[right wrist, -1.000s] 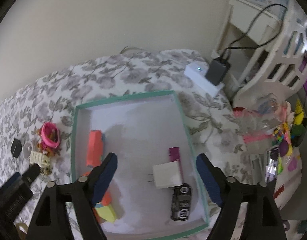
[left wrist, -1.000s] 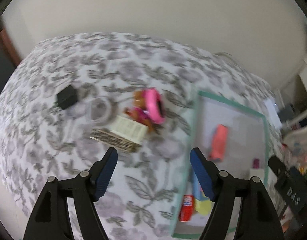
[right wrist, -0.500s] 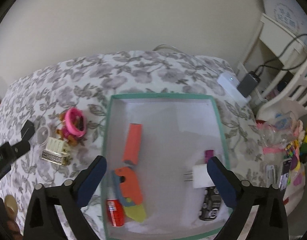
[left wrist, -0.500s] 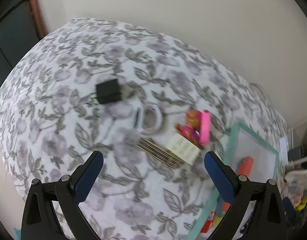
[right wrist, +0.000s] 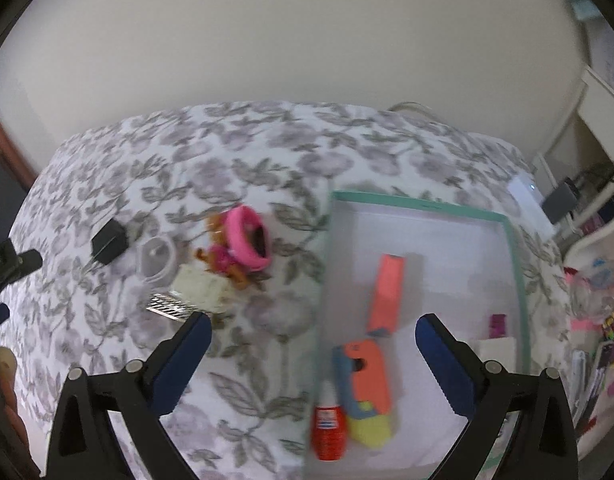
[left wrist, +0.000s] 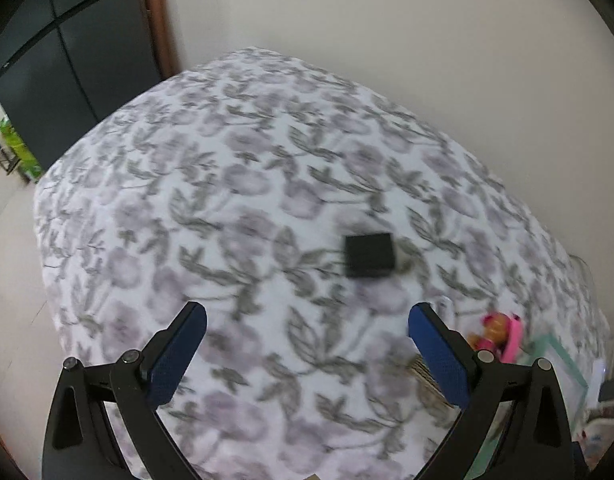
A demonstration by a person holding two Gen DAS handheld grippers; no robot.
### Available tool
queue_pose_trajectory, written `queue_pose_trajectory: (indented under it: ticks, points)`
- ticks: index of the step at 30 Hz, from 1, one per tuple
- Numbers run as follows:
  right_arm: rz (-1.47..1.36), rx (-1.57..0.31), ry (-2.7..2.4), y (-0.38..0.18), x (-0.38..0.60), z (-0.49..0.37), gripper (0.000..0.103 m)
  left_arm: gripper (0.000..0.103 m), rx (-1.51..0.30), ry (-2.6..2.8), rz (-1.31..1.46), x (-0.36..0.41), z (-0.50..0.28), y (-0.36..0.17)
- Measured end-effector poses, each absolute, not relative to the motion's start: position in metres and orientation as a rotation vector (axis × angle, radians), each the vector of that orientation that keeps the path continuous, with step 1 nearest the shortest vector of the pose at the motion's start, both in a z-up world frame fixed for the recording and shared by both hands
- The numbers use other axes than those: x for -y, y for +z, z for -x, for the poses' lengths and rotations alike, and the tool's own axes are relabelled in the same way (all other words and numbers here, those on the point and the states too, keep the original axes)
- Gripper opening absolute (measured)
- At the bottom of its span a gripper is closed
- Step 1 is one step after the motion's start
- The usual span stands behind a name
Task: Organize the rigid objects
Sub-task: 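Move the right tool to the white plastic basket while the left tool moves to the gold patterned bar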
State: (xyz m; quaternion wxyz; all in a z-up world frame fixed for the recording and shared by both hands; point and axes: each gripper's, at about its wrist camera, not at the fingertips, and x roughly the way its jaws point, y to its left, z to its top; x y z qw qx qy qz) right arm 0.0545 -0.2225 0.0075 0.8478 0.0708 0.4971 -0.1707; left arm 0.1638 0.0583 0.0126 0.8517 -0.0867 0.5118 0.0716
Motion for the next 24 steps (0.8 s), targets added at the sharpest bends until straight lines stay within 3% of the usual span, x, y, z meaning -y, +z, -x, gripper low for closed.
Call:
queue_pose_trajectory:
  ticks: [14, 24]
  points:
    - [-0.152, -1.036, -0.235, -0.011, 0.182, -0.09, 0.103, 0.101, -1.136, 0.138, 0.174, -0.06, -0.185, -0.004]
    - [-0.218, -1.081, -0.215, -0.046, 0.191, -0.111, 0.103, 0.101, -1.296, 0.038, 0.085, -0.024, -0.194, -0.056]
